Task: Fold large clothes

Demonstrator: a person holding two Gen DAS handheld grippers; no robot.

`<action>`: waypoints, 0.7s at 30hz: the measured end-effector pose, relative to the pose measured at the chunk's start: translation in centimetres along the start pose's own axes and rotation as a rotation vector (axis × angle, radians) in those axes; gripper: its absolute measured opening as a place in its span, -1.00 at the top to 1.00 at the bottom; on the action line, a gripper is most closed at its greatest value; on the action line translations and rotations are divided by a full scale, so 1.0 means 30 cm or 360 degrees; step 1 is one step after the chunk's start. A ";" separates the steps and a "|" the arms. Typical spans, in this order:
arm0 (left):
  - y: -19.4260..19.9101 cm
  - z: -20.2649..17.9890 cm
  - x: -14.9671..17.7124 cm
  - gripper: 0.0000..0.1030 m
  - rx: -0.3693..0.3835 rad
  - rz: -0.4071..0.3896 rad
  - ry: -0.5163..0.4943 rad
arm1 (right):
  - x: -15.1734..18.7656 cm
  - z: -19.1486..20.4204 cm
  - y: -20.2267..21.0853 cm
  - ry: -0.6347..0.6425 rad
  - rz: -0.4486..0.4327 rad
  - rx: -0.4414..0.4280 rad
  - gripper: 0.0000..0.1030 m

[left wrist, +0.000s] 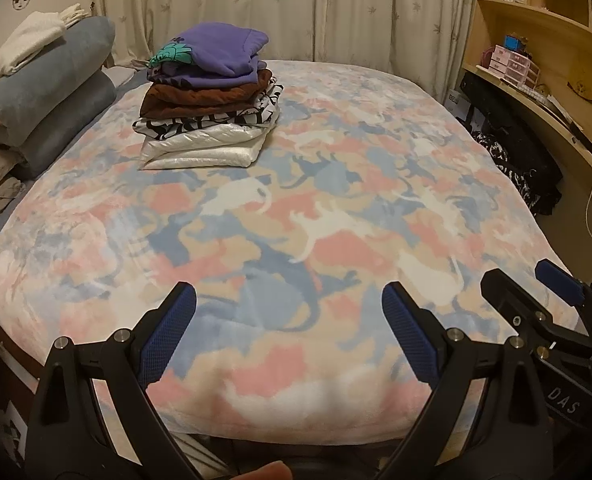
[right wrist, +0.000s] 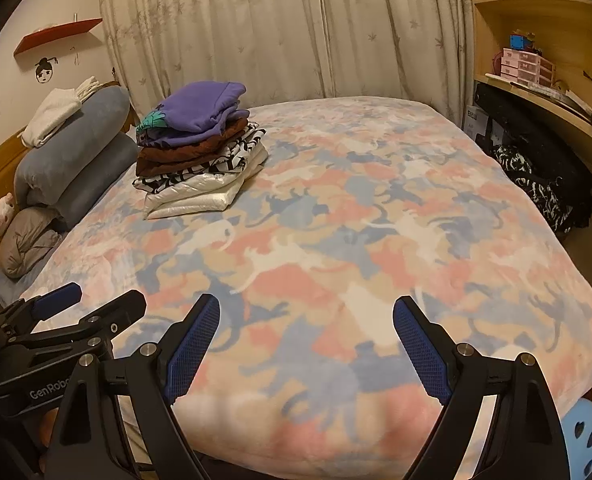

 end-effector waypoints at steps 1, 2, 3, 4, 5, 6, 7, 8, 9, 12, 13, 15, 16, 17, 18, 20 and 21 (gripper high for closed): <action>-0.002 0.000 0.002 -0.81 -0.0002 0.0003 -0.0003 | 0.003 0.002 -0.002 0.0000 0.0001 0.0001 -0.74; -0.005 0.000 0.003 -0.81 -0.0004 0.0006 -0.0004 | 0.003 0.000 0.000 -0.0001 0.0000 0.0005 -0.74; -0.007 -0.001 0.004 -0.81 -0.0007 0.0010 -0.0003 | 0.003 -0.002 0.001 -0.0001 0.0001 0.0006 -0.74; -0.007 -0.001 0.004 -0.81 -0.0005 0.0011 -0.0002 | 0.004 -0.006 0.000 0.0001 0.0004 0.0000 -0.74; -0.010 -0.002 0.005 -0.81 -0.0006 0.0012 -0.0004 | 0.004 -0.008 0.001 -0.0001 0.0005 0.0002 -0.74; -0.010 -0.001 0.006 -0.81 -0.0008 0.0011 -0.0005 | 0.004 -0.010 0.002 -0.0001 0.0005 0.0005 -0.74; -0.010 -0.001 0.006 -0.81 -0.0010 0.0010 -0.0006 | 0.005 -0.011 0.001 0.0002 0.0002 0.0004 -0.74; -0.011 -0.001 0.006 -0.81 -0.0011 0.0011 -0.0009 | 0.005 -0.012 0.000 0.0002 0.0003 0.0004 -0.74; -0.014 0.001 0.006 -0.81 -0.0011 0.0012 -0.0009 | 0.005 -0.015 0.001 0.0003 0.0004 0.0007 -0.74; -0.016 0.003 0.005 -0.81 -0.0015 0.0013 -0.0009 | 0.011 -0.020 -0.001 -0.0001 0.0009 0.0007 -0.74; -0.016 0.004 0.005 -0.81 -0.0017 0.0014 -0.0008 | 0.014 -0.020 -0.002 -0.0004 0.0010 0.0008 -0.74; -0.018 0.006 0.005 -0.81 -0.0018 0.0013 -0.0012 | 0.015 -0.023 -0.001 -0.0007 0.0010 0.0008 -0.74; -0.019 0.007 0.005 -0.81 -0.0018 0.0013 -0.0013 | 0.014 -0.022 -0.002 -0.0004 0.0010 0.0009 -0.74; -0.020 0.010 0.006 -0.81 -0.0018 0.0014 -0.0013 | 0.014 -0.024 -0.002 -0.0004 0.0010 0.0009 -0.74; -0.020 0.008 0.006 -0.81 -0.0016 0.0015 -0.0011 | 0.014 -0.026 -0.002 -0.0004 0.0009 0.0008 -0.74; -0.022 0.006 0.007 -0.81 -0.0013 0.0021 -0.0009 | 0.014 -0.025 -0.003 -0.0002 0.0009 0.0010 -0.74; -0.021 0.004 0.009 -0.81 -0.0014 0.0024 -0.0006 | 0.014 -0.027 -0.003 -0.0002 0.0010 0.0010 -0.74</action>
Point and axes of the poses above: each gripper's, at about its wrist camera, not at the fingertips, and y roughly against the way its jaws point, z to its left, x to its underside, the point moved 9 cm from there along -y, roughly the way its jaws point, and after that the axes turned 1 degree about y, right-handed, at the moved point
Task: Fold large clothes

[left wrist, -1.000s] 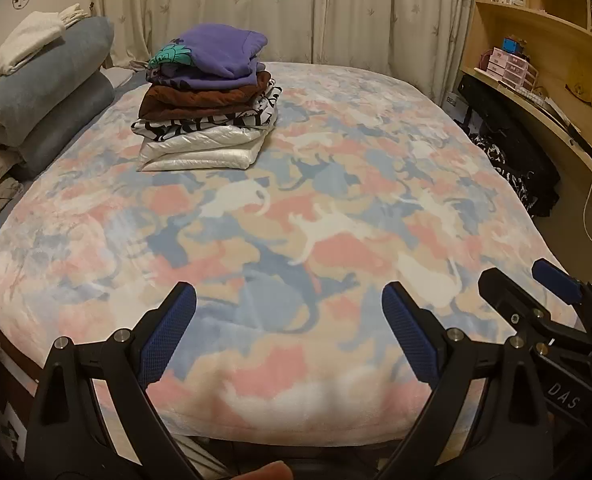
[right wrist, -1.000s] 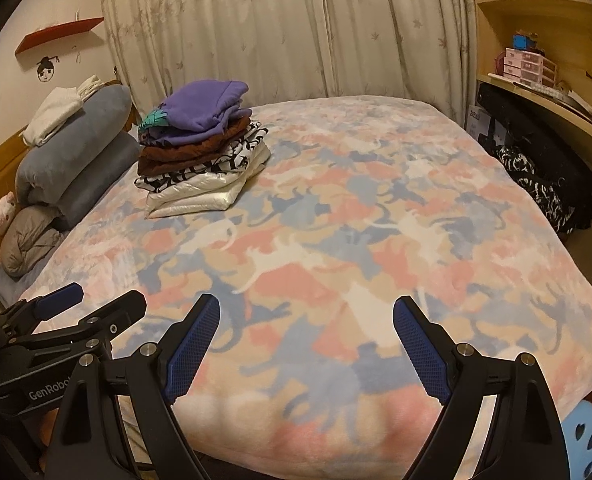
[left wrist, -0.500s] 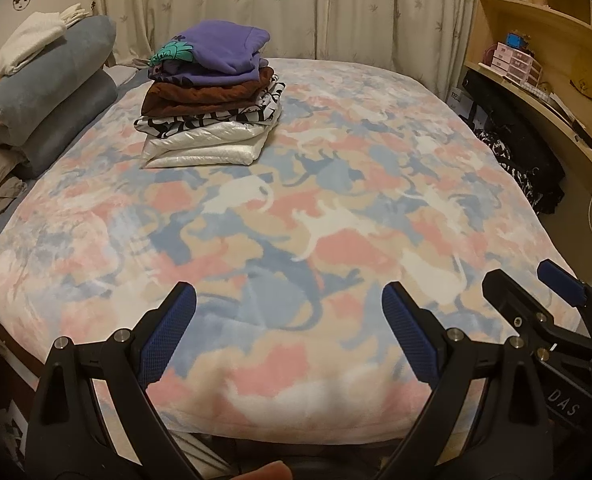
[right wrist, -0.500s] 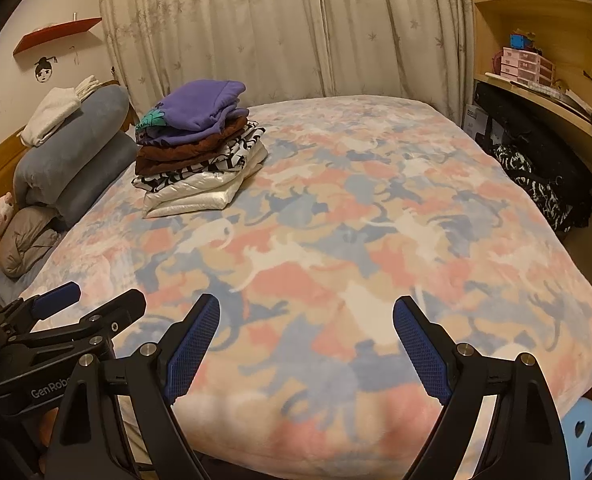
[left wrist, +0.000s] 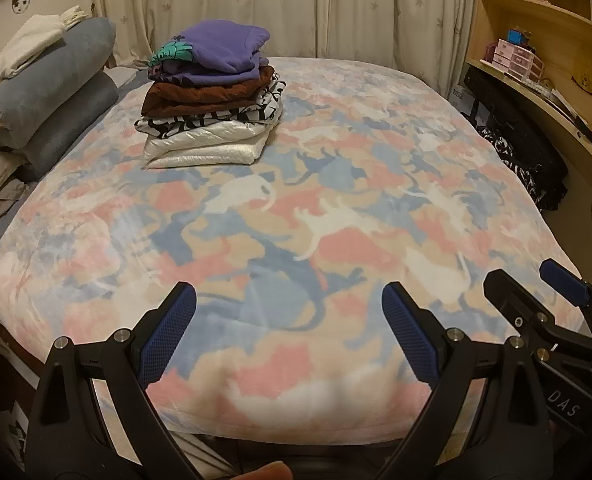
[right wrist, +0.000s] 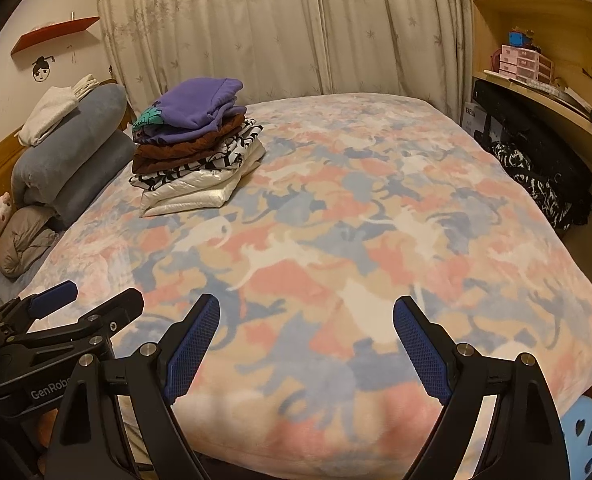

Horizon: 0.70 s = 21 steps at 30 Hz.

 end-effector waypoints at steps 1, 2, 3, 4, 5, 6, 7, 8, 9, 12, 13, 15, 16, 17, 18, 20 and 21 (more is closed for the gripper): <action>-0.003 0.004 0.001 -0.81 0.0001 0.0004 0.0002 | 0.005 0.005 -0.002 -0.0003 0.0001 0.0002 -0.74; -0.005 0.007 0.002 -0.81 -0.0001 0.0006 0.0002 | 0.006 0.002 -0.002 -0.0003 0.0002 0.0002 -0.74; -0.007 0.010 0.001 -0.81 -0.0002 0.0006 -0.0001 | 0.007 0.001 -0.001 -0.0003 0.0002 0.0000 -0.74; -0.007 0.012 0.001 -0.81 -0.0005 0.0004 -0.0004 | 0.005 0.005 -0.002 -0.0004 0.0000 -0.0001 -0.74; -0.008 0.013 0.000 -0.81 -0.0006 0.0001 -0.0005 | 0.006 0.003 -0.001 -0.0006 0.0000 -0.0002 -0.74; -0.008 0.014 0.001 -0.81 -0.0006 0.0000 -0.0003 | 0.006 0.003 -0.001 -0.0007 0.0000 -0.0003 -0.74; -0.009 0.016 0.001 -0.81 -0.0008 -0.0002 -0.0005 | 0.005 0.004 -0.002 -0.0004 -0.0001 -0.0002 -0.74; -0.009 0.020 0.002 -0.81 -0.0010 -0.0005 -0.0007 | 0.005 0.005 -0.002 -0.0004 0.0000 -0.0001 -0.74; -0.010 0.018 0.002 -0.81 -0.0013 -0.0005 -0.0009 | 0.004 0.005 -0.002 -0.0004 0.0000 0.0000 -0.74; -0.010 0.017 0.001 -0.81 -0.0011 -0.0004 -0.0009 | 0.005 0.003 -0.002 -0.0008 0.0002 -0.0003 -0.74; -0.010 0.021 0.002 -0.81 -0.0012 -0.0004 -0.0010 | 0.013 0.010 -0.007 -0.0010 0.0003 -0.0001 -0.74; -0.010 0.024 0.003 -0.81 -0.0014 -0.0001 -0.0008 | 0.017 0.012 -0.009 -0.0011 0.0003 0.0000 -0.74; -0.010 0.023 0.004 -0.81 -0.0015 0.0001 -0.0009 | 0.018 0.010 -0.009 -0.0011 0.0004 -0.0001 -0.74; -0.012 0.026 0.004 -0.81 -0.0015 0.0003 -0.0009 | 0.019 0.009 -0.010 -0.0012 0.0006 -0.0002 -0.74; -0.012 0.028 0.005 -0.81 -0.0015 0.0005 -0.0008 | 0.017 0.010 -0.009 -0.0013 0.0005 -0.0003 -0.74; -0.012 0.029 0.004 -0.81 -0.0017 0.0005 -0.0009 | 0.017 0.010 -0.009 -0.0012 0.0005 -0.0002 -0.74; -0.011 0.029 0.004 -0.81 -0.0018 0.0000 -0.0010 | 0.020 0.010 -0.008 -0.0012 0.0002 -0.0001 -0.74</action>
Point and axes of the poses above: each gripper's, at about its wrist camera, not at the fingertips, and y roughly against the way its jaws point, z to its left, x to its underside, the point moved 9 cm from there along -y, roughly the way its jaws point, and after that the axes turned 1 degree about y, right-handed, at the moved point
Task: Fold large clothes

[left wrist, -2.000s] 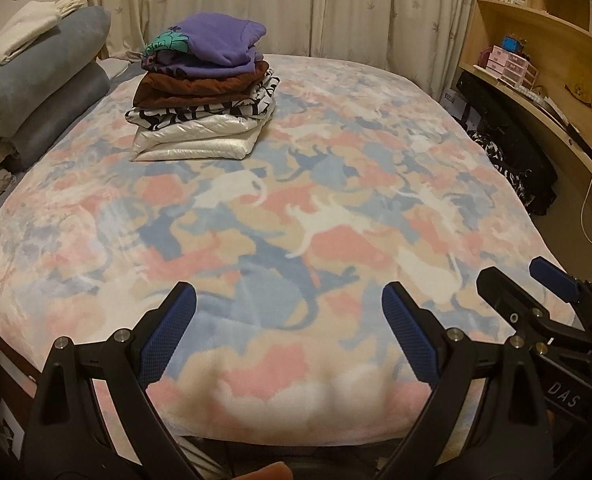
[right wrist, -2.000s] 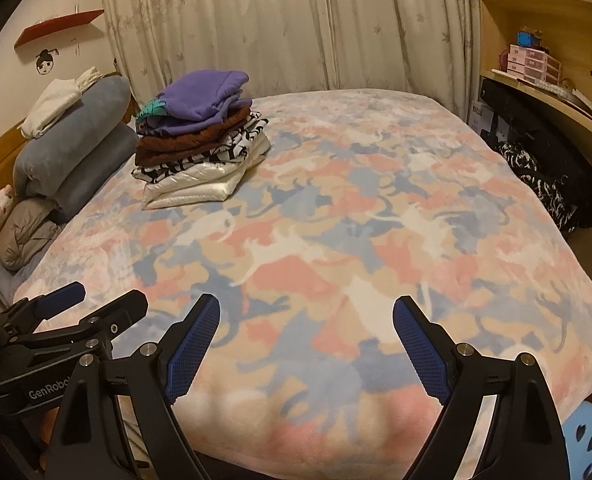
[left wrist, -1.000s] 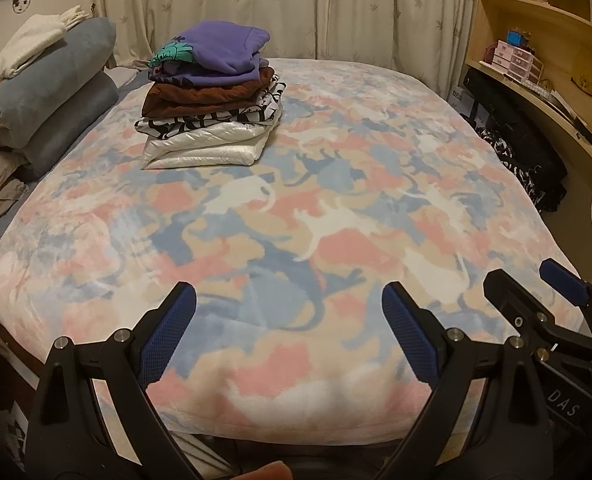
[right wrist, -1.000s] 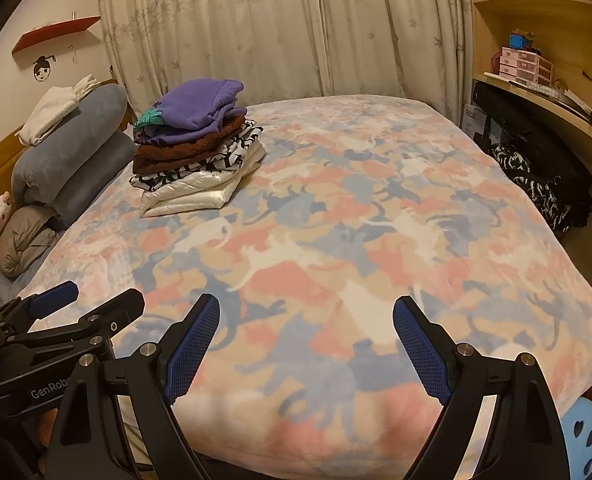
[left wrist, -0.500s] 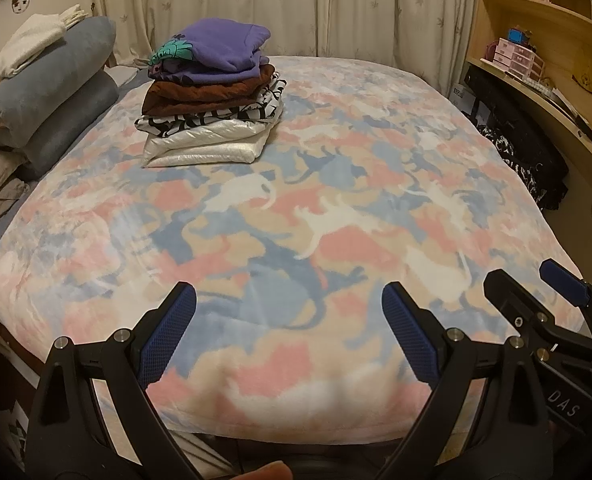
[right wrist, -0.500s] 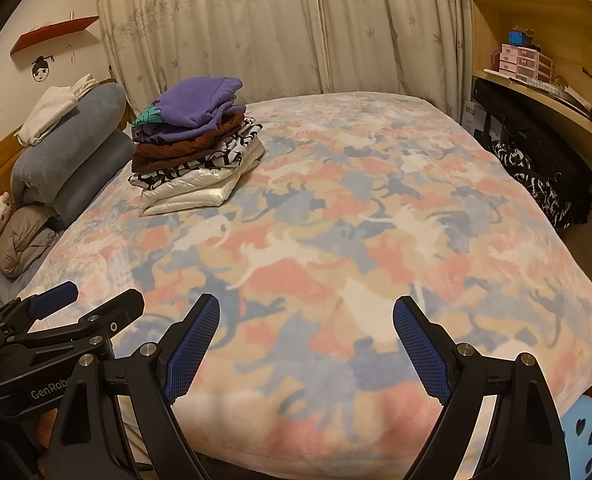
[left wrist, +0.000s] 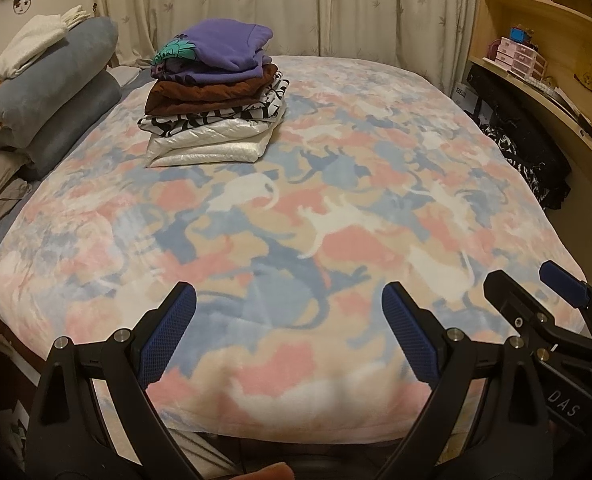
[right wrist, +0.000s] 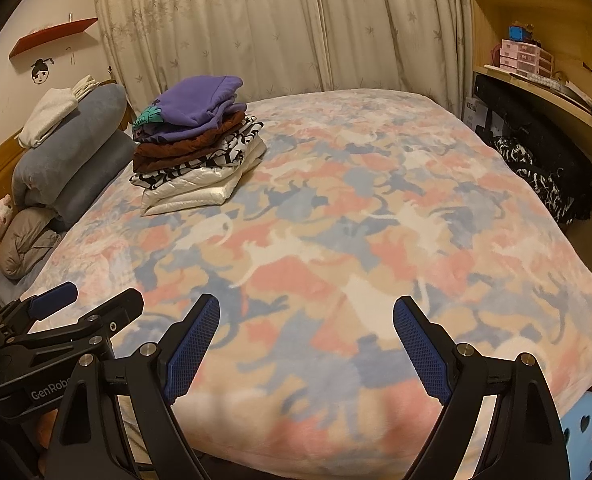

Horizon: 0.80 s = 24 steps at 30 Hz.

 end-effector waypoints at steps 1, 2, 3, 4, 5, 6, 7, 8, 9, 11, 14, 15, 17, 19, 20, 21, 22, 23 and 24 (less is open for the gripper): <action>-0.001 -0.003 -0.002 -0.81 -0.0001 -0.0002 -0.0002 | -0.003 -0.002 -0.001 0.0002 -0.0002 0.0000 -0.74; -0.002 -0.005 -0.003 -0.81 0.0000 0.0001 -0.0002 | -0.004 -0.002 -0.001 0.0003 0.0000 0.0000 -0.74; -0.003 0.002 -0.001 -0.81 -0.0001 0.0001 -0.0003 | 0.000 -0.004 -0.002 0.0003 -0.0001 0.0000 -0.74; -0.003 0.002 -0.001 -0.81 -0.0001 0.0003 -0.0002 | -0.003 -0.003 -0.002 0.0002 0.0001 -0.0001 -0.74; -0.002 -0.006 -0.003 -0.81 0.0001 0.0004 -0.0002 | -0.003 -0.002 -0.002 0.0001 0.0003 -0.0001 -0.74; -0.002 -0.006 -0.002 -0.81 0.0001 0.0005 -0.0001 | -0.001 -0.003 -0.002 0.0001 0.0004 -0.0001 -0.74; -0.002 -0.003 -0.001 -0.81 0.0001 0.0006 0.0000 | -0.002 -0.002 -0.001 0.0002 0.0001 -0.0001 -0.74; -0.002 -0.001 0.000 -0.81 -0.0001 0.0004 -0.0002 | -0.002 -0.002 -0.002 0.0002 0.0000 0.0000 -0.74; -0.001 -0.003 -0.002 -0.81 -0.0004 0.0000 -0.0002 | 0.000 -0.002 -0.002 0.0002 0.0000 0.0001 -0.74; -0.002 0.004 -0.001 -0.81 -0.0007 -0.0003 -0.0004 | 0.003 -0.001 -0.003 0.0004 0.0001 0.0001 -0.74; -0.004 0.010 0.000 -0.81 -0.0007 0.0003 -0.0003 | 0.002 0.004 -0.003 0.0001 0.0002 0.0000 -0.74; -0.004 0.010 0.001 -0.81 -0.0007 0.0004 -0.0004 | 0.002 0.005 -0.003 0.0000 0.0002 0.0000 -0.74; -0.003 0.018 0.004 -0.81 -0.0010 0.0005 -0.0005 | 0.008 0.010 -0.005 0.0000 0.0005 -0.0002 -0.74; -0.002 0.008 0.002 -0.81 -0.0007 0.0003 -0.0005 | 0.013 0.012 -0.006 0.0003 0.0006 -0.0005 -0.74; -0.001 0.016 0.004 -0.79 -0.0003 0.0002 -0.0006 | 0.018 0.020 -0.007 0.0005 0.0007 -0.0007 -0.74; -0.001 0.013 0.004 -0.79 -0.0002 0.0000 -0.0006 | 0.022 0.022 -0.007 0.0007 0.0007 -0.0009 -0.74; -0.001 0.009 0.003 -0.78 -0.0010 0.0000 -0.0006 | 0.027 0.027 -0.009 0.0011 0.0008 -0.0010 -0.74; -0.001 0.004 0.003 -0.77 -0.0013 0.0001 -0.0004 | 0.027 0.030 -0.010 0.0011 0.0007 -0.0008 -0.74; -0.001 0.004 0.004 -0.77 -0.0014 0.0005 -0.0003 | 0.032 0.032 -0.012 0.0012 0.0009 -0.0007 -0.74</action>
Point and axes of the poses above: each gripper's, at about its wrist camera, not at the fingertips, and y roughly against the way its jaws point, z to its left, x to its underside, the point moved 9 cm from there along -y, roughly the way its jaws point, and after that the axes turned 1 degree about y, right-handed, at the moved point
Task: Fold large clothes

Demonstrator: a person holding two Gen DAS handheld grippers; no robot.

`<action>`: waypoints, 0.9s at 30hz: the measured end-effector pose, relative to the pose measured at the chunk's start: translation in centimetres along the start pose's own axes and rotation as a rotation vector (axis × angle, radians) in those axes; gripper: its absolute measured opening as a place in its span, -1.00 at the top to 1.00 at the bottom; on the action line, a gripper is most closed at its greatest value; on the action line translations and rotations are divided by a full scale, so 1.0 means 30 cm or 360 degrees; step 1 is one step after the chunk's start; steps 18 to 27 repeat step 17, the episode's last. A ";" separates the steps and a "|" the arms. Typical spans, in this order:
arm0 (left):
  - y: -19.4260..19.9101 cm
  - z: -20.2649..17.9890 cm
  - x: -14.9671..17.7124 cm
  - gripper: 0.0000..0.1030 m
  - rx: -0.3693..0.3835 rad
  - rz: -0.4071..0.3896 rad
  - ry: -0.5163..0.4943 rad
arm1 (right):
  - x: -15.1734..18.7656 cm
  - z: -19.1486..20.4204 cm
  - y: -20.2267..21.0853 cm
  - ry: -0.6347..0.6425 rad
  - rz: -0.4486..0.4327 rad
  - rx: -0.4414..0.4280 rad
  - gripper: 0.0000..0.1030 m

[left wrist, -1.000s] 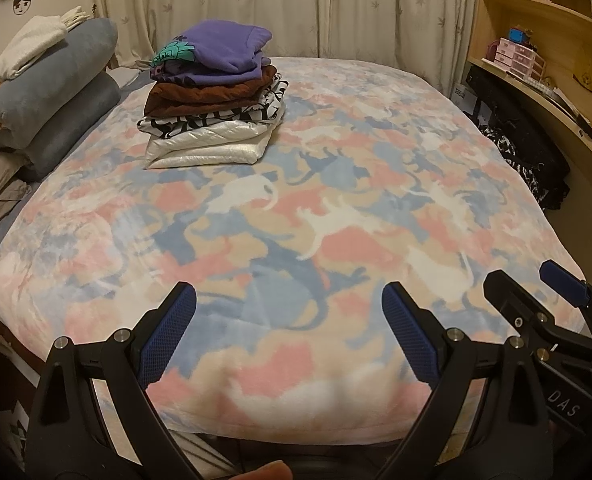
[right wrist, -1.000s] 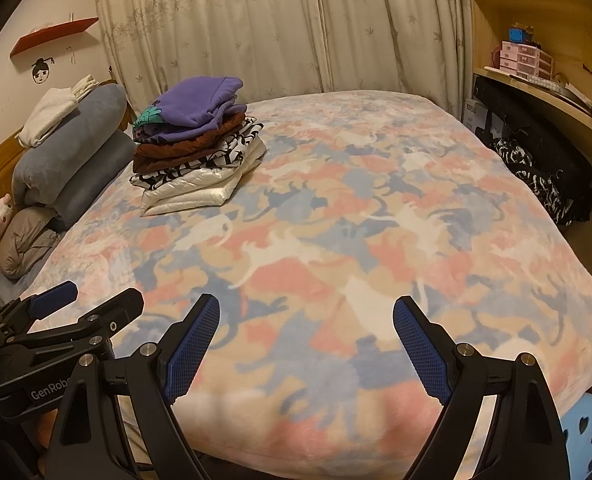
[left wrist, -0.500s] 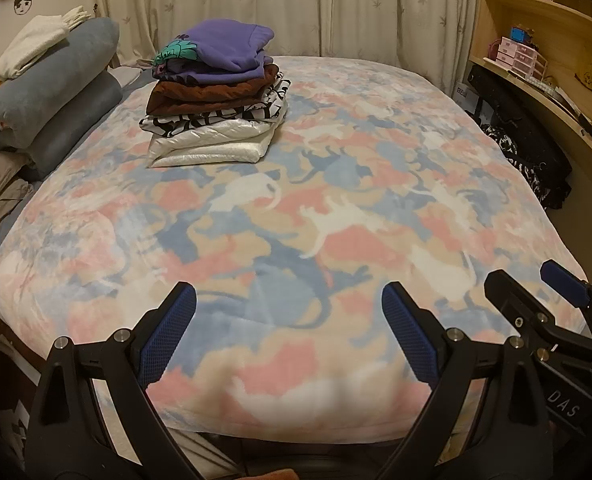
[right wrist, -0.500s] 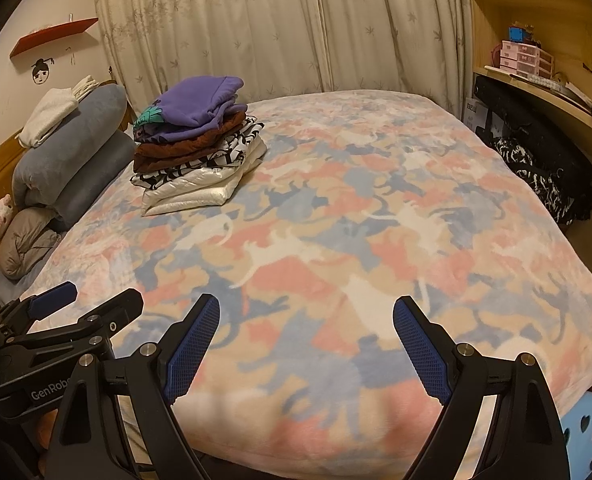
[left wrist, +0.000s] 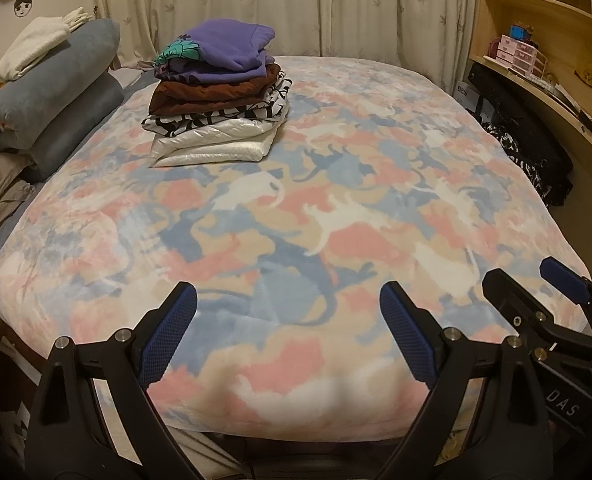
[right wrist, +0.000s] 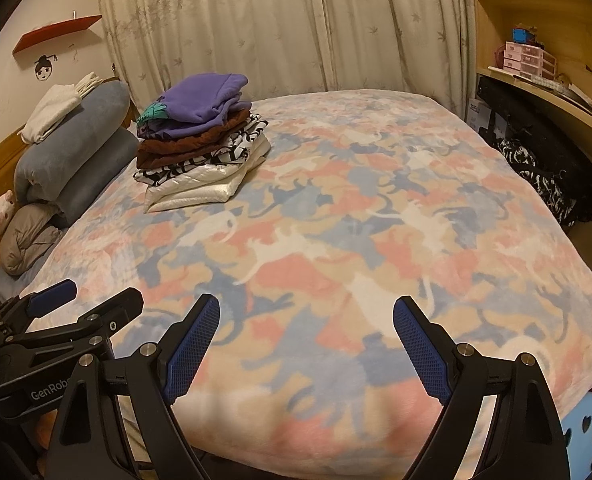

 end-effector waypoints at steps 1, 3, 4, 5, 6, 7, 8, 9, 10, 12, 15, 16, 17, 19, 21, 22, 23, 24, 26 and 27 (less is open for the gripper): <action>0.000 0.009 0.003 -0.76 -0.0001 0.0006 0.0001 | -0.004 0.001 0.001 -0.0006 0.0003 0.0000 -0.74; 0.002 0.028 0.009 -0.75 0.0003 0.0011 0.0002 | 0.006 0.010 -0.002 -0.0006 0.0010 -0.0007 -0.74; 0.004 0.038 0.012 -0.75 0.0002 0.0010 0.0000 | 0.009 0.013 -0.006 -0.0005 0.0012 -0.0012 -0.74; 0.003 0.033 0.012 -0.75 0.0000 0.0009 -0.0001 | 0.015 0.017 -0.007 -0.0003 0.0014 -0.0014 -0.74; 0.004 0.046 0.013 -0.75 -0.0002 0.0009 -0.0003 | 0.014 0.010 -0.012 0.0001 0.0016 -0.0016 -0.74; 0.003 0.045 0.013 -0.75 -0.0002 0.0014 -0.0001 | 0.014 0.012 -0.012 0.0002 0.0015 -0.0015 -0.74; 0.002 0.036 0.014 -0.75 0.0000 0.0016 -0.0001 | 0.014 0.012 -0.013 0.0001 0.0015 -0.0014 -0.74; 0.002 0.050 0.015 -0.75 0.0001 0.0021 0.0000 | 0.014 0.013 -0.013 -0.0001 0.0016 -0.0015 -0.74; 0.000 0.052 0.017 -0.75 0.0002 0.0025 -0.0001 | 0.015 0.014 -0.012 -0.0002 0.0016 -0.0015 -0.74; -0.003 0.068 0.021 -0.75 -0.0001 0.0037 -0.0005 | 0.014 0.012 -0.013 0.0001 0.0016 -0.0013 -0.74; -0.016 0.060 0.021 -0.75 -0.0001 0.0046 -0.0011 | 0.021 0.010 -0.015 0.0011 0.0019 -0.0014 -0.74; -0.019 0.056 0.020 -0.75 -0.0002 0.0046 -0.0013 | 0.020 0.008 -0.018 0.0010 0.0018 -0.0016 -0.74; -0.019 0.053 0.020 -0.75 -0.0004 0.0045 -0.0013 | 0.021 0.010 -0.019 0.0009 0.0019 -0.0014 -0.74; -0.019 0.053 0.020 -0.75 -0.0004 0.0045 -0.0013 | 0.021 0.010 -0.019 0.0009 0.0019 -0.0014 -0.74; -0.019 0.053 0.020 -0.75 -0.0004 0.0045 -0.0013 | 0.021 0.010 -0.019 0.0009 0.0019 -0.0014 -0.74; -0.019 0.053 0.020 -0.75 -0.0004 0.0045 -0.0013 | 0.021 0.010 -0.019 0.0009 0.0019 -0.0014 -0.74; -0.019 0.053 0.020 -0.75 -0.0004 0.0045 -0.0013 | 0.021 0.010 -0.019 0.0009 0.0019 -0.0014 -0.74; -0.019 0.053 0.020 -0.75 -0.0004 0.0045 -0.0013 | 0.021 0.010 -0.019 0.0009 0.0019 -0.0014 -0.74; -0.019 0.053 0.020 -0.75 -0.0004 0.0045 -0.0013 | 0.021 0.010 -0.019 0.0009 0.0019 -0.0014 -0.74; -0.019 0.053 0.020 -0.75 -0.0004 0.0045 -0.0013 | 0.021 0.010 -0.019 0.0009 0.0019 -0.0014 -0.74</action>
Point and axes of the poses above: each gripper's, at about its wrist camera, not at the fingertips, and y roughly against the way its jaws point, z to its left, x to its underside, the point moved 9 cm from there along -y, roughly the way its jaws point, and after that the axes turned 1 degree about y, right-handed, at the moved point
